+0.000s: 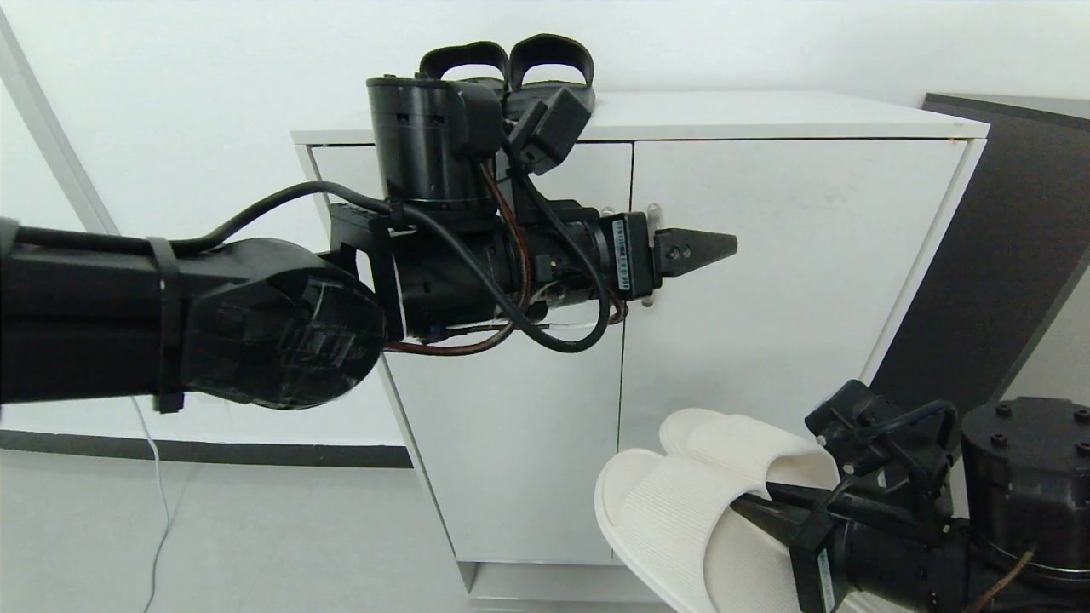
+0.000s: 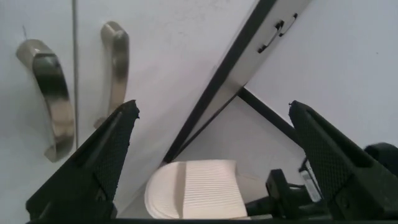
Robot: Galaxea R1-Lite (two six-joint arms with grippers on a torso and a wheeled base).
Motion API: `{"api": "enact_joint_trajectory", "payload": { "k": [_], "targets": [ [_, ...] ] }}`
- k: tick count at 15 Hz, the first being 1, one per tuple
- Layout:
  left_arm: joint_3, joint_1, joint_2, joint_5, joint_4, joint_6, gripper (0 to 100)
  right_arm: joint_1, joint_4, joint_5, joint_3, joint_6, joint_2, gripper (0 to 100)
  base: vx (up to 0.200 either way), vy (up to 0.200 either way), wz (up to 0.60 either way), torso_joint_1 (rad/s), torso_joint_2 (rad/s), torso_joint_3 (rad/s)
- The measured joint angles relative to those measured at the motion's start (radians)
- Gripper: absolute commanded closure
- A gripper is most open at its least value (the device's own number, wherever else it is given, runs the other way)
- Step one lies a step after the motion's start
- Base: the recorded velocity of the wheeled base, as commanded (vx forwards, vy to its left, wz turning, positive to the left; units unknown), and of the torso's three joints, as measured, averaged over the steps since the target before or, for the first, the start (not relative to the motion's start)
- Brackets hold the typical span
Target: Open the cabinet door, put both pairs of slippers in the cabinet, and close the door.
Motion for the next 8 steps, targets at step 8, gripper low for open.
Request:
{"api": "enact_joint_trajectory", "payload": {
  "k": [8],
  "targets": [
    [-0.101,0.015,0.086,0.078,0.037,0.005,0,-0.001,0.0,0.0,0.001,0.0,0.002,100,0.0,0.0,0.0,0.0,0.0,0.0]
  ]
}}
